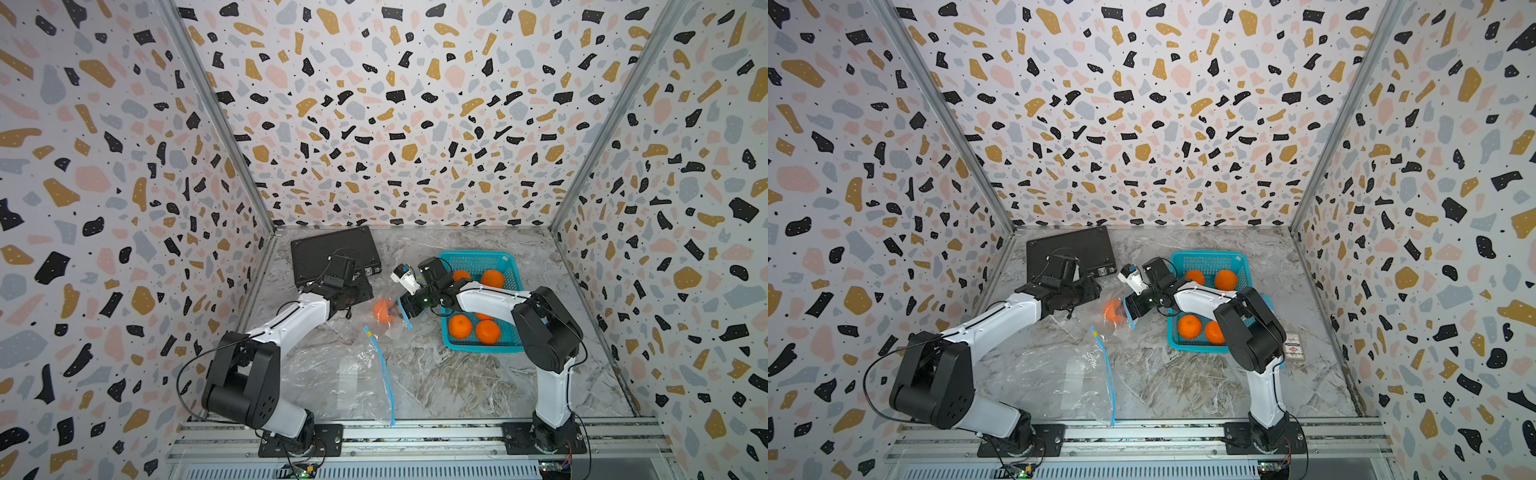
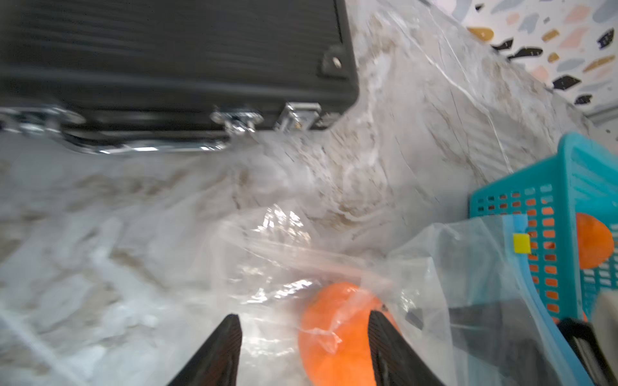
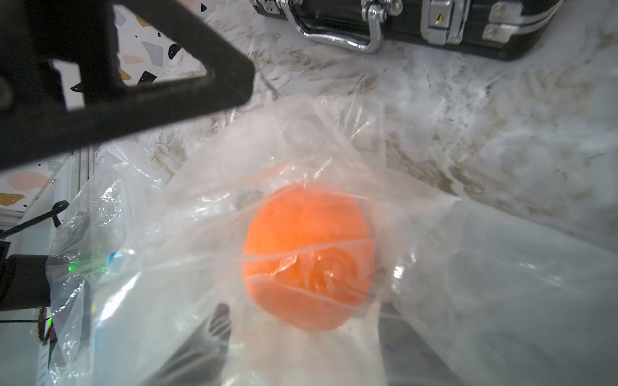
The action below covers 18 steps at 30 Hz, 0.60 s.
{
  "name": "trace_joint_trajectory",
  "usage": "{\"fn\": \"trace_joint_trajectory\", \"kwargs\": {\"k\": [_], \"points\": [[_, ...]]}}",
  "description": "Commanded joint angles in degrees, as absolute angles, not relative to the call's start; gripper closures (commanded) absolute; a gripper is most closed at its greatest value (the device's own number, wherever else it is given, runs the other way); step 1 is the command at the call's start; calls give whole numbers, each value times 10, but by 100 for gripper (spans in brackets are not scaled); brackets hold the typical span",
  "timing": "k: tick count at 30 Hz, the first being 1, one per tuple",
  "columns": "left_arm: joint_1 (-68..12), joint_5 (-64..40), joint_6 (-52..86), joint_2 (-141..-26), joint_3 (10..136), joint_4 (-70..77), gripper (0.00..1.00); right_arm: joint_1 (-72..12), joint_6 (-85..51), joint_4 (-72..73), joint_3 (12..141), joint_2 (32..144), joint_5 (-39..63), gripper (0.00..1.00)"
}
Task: Open the zip-top bag and take out the orange
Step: Pick up the orange from the zipper food storage bag.
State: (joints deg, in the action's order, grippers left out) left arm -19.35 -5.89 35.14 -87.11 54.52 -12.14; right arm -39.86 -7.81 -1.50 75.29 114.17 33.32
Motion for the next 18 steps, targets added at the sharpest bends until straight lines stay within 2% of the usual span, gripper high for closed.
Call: {"fn": "trace_joint_trajectory", "kwargs": {"k": [1,3,6,8,11,14,18], "points": [[-207,-109,363,-904,533,-64,42,-401,-106,11,778,1160,358,25],[-207,-102,360,-925,534,-63,48,-401,-112,23,781,1169,369,20],[-205,-93,359,-955,528,-52,65,-402,-118,41,782,1177,391,12],[-202,-107,361,-985,524,-32,87,-404,-127,59,785,1187,410,10],[-202,-122,367,-1011,515,-5,99,-406,-141,55,810,1208,418,10],[-202,-124,372,-1011,500,11,100,-414,-117,-6,846,1229,385,10],[-202,-105,367,-1003,491,6,100,-429,-89,-100,869,1236,334,22]]}}
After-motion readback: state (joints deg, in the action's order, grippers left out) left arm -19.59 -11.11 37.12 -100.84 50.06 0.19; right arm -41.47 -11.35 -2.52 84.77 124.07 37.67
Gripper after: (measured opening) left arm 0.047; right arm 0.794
